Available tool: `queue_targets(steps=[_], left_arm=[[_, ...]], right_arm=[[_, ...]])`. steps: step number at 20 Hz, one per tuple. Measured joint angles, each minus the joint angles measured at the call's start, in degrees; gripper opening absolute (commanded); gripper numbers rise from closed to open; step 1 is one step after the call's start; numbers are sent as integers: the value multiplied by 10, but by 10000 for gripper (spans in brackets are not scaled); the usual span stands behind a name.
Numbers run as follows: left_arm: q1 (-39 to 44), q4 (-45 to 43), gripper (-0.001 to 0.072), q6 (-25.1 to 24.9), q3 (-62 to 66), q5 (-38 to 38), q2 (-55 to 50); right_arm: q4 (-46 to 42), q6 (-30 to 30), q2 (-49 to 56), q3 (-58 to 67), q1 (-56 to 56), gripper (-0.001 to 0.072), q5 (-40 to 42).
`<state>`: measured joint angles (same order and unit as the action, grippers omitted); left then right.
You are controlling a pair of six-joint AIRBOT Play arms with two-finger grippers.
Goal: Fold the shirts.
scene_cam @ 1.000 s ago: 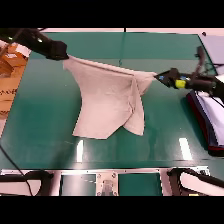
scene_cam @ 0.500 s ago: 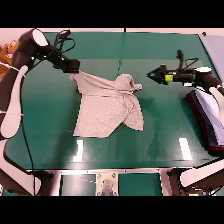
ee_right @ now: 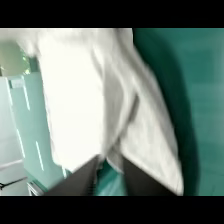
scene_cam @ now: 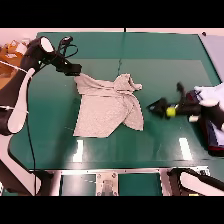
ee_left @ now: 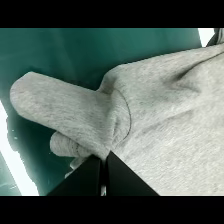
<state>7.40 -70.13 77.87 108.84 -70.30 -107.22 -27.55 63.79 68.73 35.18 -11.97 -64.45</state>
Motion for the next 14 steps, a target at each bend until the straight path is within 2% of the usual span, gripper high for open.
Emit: queue_targets(steps=[2,5,10,11,13,14], left_arm=[[0,-8,22,-2,0,0,-2],[0,-14,22,-3,0,-5,-3],[0,-26,22,-13,0,-19,-4],[0,-35,22,-15,0,-25,-4],[-1,-60,22,-16,0,-38,-4],[-5,-70,22,-16,0,-45,-4]], right_arm=[[24,3,-48,-89,61,617,40],[86,5,-59,-147,168,617,120],[160,2,37,-69,326,615,244],[168,2,64,-39,342,584,256],[174,1,122,22,362,20,273],[176,1,144,46,363,11,277]])
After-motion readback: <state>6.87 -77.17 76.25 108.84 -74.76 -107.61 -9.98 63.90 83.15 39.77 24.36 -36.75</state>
